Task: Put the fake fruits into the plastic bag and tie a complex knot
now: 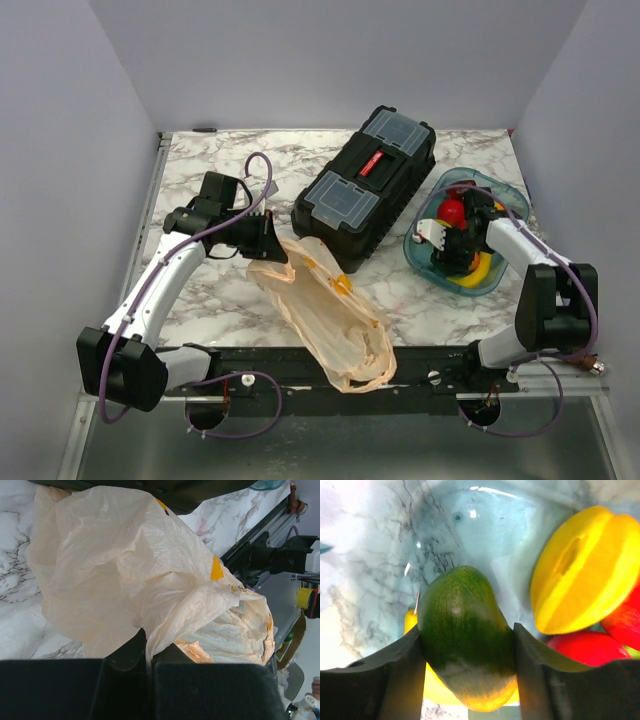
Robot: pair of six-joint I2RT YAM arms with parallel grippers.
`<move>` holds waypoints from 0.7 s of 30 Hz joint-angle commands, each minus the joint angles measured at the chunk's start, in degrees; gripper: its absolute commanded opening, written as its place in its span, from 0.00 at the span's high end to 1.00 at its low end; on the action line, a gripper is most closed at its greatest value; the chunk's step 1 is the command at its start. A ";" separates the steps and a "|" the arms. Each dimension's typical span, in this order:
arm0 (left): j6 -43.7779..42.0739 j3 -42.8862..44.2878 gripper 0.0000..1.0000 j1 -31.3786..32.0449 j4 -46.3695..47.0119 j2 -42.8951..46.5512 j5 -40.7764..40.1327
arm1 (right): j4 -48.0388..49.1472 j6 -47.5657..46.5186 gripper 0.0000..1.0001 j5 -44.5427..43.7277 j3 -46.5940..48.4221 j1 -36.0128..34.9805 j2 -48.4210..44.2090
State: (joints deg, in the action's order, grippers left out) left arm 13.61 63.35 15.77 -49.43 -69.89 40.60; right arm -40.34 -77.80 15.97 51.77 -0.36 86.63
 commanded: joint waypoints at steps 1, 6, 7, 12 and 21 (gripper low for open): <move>1.30 1.73 1.00 0.18 0.38 -0.24 0.27 | -11.39 4.05 0.63 5.86 9.00 -0.03 -5.49; 3.14 1.69 1.00 0.05 0.64 -0.25 1.59 | -28.05 17.21 0.77 19.61 27.85 -1.83 -7.15; 3.47 1.59 1.00 0.05 0.65 -0.32 1.83 | -30.43 20.83 0.79 22.59 31.50 -3.66 -6.90; 6.13 0.97 1.00 -0.30 1.64 -0.93 4.05 | -23.71 51.11 0.90 34.50 44.51 -18.95 -6.55; 11.53 1.06 1.00 -1.56 3.85 -3.25 8.86 | 13.17 75.50 0.91 32.51 34.26 -44.43 -6.22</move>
State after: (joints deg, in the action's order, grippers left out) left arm 21.17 63.35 15.09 -47.83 -72.29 45.12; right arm -41.98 -13.41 48.34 90.17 -37.63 78.91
